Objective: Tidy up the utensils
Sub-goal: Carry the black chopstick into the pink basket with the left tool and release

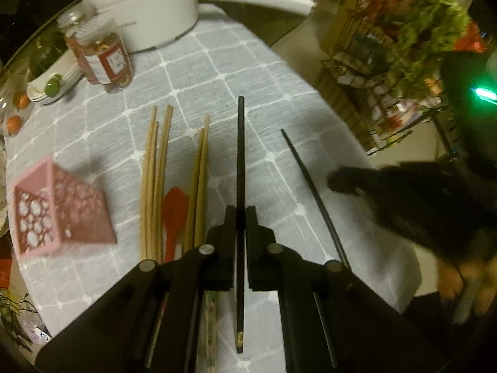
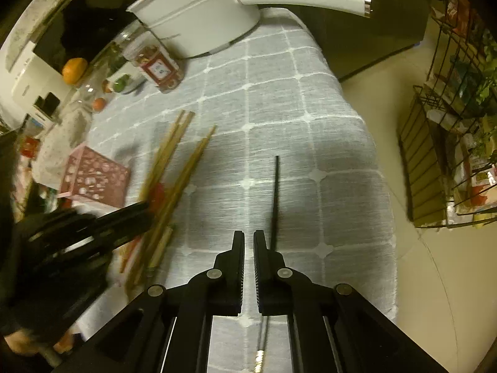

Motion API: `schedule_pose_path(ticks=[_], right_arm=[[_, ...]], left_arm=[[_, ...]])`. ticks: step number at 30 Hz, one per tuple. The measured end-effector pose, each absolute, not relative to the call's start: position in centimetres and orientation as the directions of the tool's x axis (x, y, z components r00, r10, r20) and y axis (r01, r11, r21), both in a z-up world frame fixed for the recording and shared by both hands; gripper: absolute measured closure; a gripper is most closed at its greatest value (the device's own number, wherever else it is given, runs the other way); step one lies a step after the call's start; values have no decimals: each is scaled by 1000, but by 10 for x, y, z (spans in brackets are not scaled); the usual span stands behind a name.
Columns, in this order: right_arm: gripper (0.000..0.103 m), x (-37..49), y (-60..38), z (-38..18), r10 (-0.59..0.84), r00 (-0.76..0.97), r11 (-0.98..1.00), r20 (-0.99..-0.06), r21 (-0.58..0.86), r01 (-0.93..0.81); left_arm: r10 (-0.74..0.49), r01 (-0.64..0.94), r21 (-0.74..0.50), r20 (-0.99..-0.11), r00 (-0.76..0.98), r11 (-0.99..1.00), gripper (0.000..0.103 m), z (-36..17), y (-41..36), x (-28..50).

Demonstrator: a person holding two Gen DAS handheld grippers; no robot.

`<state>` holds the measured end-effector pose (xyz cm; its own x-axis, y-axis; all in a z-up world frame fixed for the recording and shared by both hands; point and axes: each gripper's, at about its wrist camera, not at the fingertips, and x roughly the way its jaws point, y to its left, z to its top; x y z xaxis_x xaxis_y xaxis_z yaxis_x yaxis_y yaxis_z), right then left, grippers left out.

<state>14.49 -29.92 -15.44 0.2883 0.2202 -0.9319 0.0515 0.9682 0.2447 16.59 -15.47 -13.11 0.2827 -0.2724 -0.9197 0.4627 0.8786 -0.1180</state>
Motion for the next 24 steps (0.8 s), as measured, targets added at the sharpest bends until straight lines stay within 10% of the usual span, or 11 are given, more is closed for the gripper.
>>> schedule_pose_path(ticks=[4, 7, 14, 24], right_arm=[[68, 153, -300, -166, 190, 265, 973, -945, 217, 77], [66, 161, -294, -176, 152, 253, 983, -955, 174, 65], [95, 175, -279, -204, 25, 199, 999, -980, 32, 30], [98, 158, -274, -173, 60, 329, 998, -942, 68, 14]], left_arm=[[-327, 465, -159, -893, 308, 871, 97, -114, -142, 149], [-358, 464, -179, -872, 333, 868, 97, -102, -127, 136], [-383, 452, -194, -843, 376, 871, 97, -86, -96, 112], [-425, 453, -191, -756, 498, 871, 97, -67, -60, 83]])
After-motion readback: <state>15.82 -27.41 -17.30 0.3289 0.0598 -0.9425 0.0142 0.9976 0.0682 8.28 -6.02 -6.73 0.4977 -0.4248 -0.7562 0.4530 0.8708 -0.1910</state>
